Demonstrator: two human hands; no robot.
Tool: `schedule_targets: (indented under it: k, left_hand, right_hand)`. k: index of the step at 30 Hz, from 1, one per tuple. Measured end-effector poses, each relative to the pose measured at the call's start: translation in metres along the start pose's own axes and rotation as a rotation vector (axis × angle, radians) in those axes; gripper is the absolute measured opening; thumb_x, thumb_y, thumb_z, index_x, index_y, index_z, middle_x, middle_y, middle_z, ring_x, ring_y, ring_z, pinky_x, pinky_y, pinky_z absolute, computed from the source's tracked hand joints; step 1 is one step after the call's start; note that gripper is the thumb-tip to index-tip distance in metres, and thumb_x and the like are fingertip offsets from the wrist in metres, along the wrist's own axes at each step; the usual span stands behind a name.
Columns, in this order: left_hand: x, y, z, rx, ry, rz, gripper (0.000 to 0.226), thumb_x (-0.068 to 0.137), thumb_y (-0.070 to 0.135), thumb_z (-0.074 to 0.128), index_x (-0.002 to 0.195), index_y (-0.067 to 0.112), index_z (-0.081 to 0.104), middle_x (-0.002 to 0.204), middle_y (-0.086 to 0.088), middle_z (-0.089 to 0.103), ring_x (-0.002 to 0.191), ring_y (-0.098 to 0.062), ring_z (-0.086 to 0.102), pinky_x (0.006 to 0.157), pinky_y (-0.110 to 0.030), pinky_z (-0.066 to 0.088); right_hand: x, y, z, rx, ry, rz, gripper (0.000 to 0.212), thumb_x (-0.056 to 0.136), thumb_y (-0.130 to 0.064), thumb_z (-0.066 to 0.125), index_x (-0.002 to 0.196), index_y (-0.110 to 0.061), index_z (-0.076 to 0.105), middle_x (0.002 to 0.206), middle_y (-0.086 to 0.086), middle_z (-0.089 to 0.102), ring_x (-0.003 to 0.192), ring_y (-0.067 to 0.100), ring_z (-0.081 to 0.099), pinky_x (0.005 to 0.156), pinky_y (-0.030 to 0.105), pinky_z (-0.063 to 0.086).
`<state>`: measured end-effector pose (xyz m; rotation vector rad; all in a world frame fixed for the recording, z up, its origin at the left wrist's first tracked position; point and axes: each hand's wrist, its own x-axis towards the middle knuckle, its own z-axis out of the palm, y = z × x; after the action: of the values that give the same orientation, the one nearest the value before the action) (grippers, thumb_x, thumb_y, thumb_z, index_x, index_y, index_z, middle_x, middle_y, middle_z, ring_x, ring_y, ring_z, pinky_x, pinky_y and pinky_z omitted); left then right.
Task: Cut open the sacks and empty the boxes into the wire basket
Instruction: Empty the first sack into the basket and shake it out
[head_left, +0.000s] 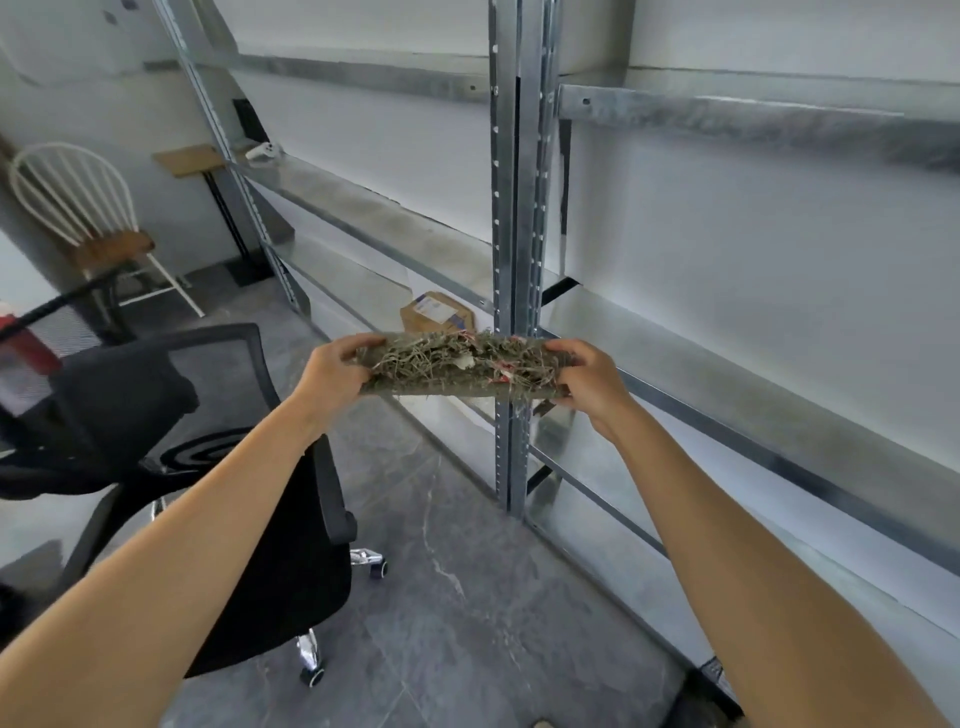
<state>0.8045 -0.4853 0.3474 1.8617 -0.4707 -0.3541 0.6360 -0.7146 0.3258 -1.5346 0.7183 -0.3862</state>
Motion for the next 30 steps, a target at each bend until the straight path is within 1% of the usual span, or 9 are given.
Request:
schedule_targets:
  k: [2,7,14,17,19,22,25,27,30]
  left_hand:
    - [0.023,-0.002,0.015,0.028,0.033,-0.008,0.045,0.086,-0.018,0.048,0.118,0.009,0.064,0.12,-0.006,0.056,0.094,-0.014,0.06,0.063,-0.013,0.055]
    - [0.065,-0.035,0.039,0.168,0.085,-0.076,0.045,0.087,-0.016,0.046,0.121,0.009,0.062,0.114,-0.002,0.054,0.097,-0.015,0.053,0.054,-0.002,0.044]
    - [0.101,-0.126,0.051,0.291,0.019,-0.196,0.048,0.083,-0.015,0.05,0.117,0.015,0.065,0.117,-0.005,0.06,0.097,-0.018,0.057,0.082,-0.032,0.049]
    - [0.113,-0.172,0.06,0.32,-0.025,-0.267,0.046,0.085,-0.013,0.05,0.119,0.015,0.063,0.115,-0.004,0.058,0.087,-0.019,0.057,0.07,-0.032,0.049]
    - [0.122,-0.205,0.068,0.347,-0.077,-0.31,0.046,0.086,-0.013,0.049,0.12,0.015,0.06,0.114,-0.001,0.056,0.078,-0.017,0.055,0.059,-0.026,0.044]
    - [0.137,-0.257,0.082,0.405,-0.129,-0.353,0.045,0.086,-0.01,0.048,0.122,0.014,0.058,0.117,-0.002,0.058,0.085,-0.017,0.055,0.055,-0.019,0.039]
    - [0.145,-0.314,0.101,0.426,-0.159,-0.422,0.045,0.086,-0.008,0.048,0.122,0.017,0.057,0.118,-0.001,0.057,0.071,-0.016,0.052,0.052,-0.022,0.038]
    - [0.148,-0.36,0.116,0.412,-0.176,-0.458,0.044,0.085,-0.006,0.05,0.12,0.02,0.058,0.121,-0.001,0.059,0.066,-0.016,0.051,0.053,-0.027,0.039]
    - [0.15,-0.429,0.142,0.45,-0.175,-0.491,0.039,0.088,-0.001,0.052,0.12,0.02,0.059,0.125,-0.002,0.058,0.087,-0.018,0.055,0.06,-0.027,0.042]
  right_hand:
    - [0.026,0.004,-0.003,-0.005,0.013,0.005,0.043,0.087,0.011,0.049,0.116,-0.018,0.062,0.119,0.007,0.057,0.094,0.022,0.066,0.08,0.039,0.059]
    - [0.078,0.035,0.0,-0.098,-0.017,0.027,0.044,0.082,0.009,0.057,0.115,-0.019,0.065,0.119,0.005,0.059,0.092,0.017,0.063,0.059,0.018,0.048]
    - [0.123,0.114,0.029,-0.2,-0.036,0.143,0.044,0.081,0.012,0.059,0.118,-0.013,0.064,0.12,0.007,0.057,0.081,0.012,0.062,0.075,0.035,0.059]
    - [0.131,0.151,0.046,-0.253,-0.027,0.204,0.046,0.081,0.015,0.055,0.12,-0.01,0.061,0.113,0.006,0.056,0.07,0.008,0.055,0.065,0.026,0.052]
    - [0.139,0.18,0.056,-0.281,-0.022,0.261,0.049,0.08,0.016,0.053,0.12,-0.01,0.061,0.107,0.007,0.057,0.068,0.014,0.053,0.065,0.034,0.052]
    - [0.156,0.225,0.07,-0.299,-0.009,0.337,0.048,0.08,0.015,0.053,0.119,-0.011,0.062,0.116,0.01,0.061,0.081,0.019,0.058,0.08,0.041,0.053]
    - [0.174,0.278,0.082,-0.349,-0.033,0.4,0.048,0.081,0.015,0.05,0.119,-0.014,0.061,0.103,-0.001,0.059,0.1,0.033,0.062,0.077,0.04,0.052]
    - [0.189,0.324,0.086,-0.388,-0.052,0.444,0.049,0.081,0.014,0.047,0.114,-0.019,0.061,0.096,-0.003,0.058,0.088,0.034,0.063,0.068,0.042,0.053]
    - [0.211,0.395,0.092,-0.436,-0.068,0.482,0.044,0.084,0.012,0.047,0.115,-0.016,0.059,0.104,0.008,0.057,0.062,0.013,0.05,0.052,0.028,0.04]
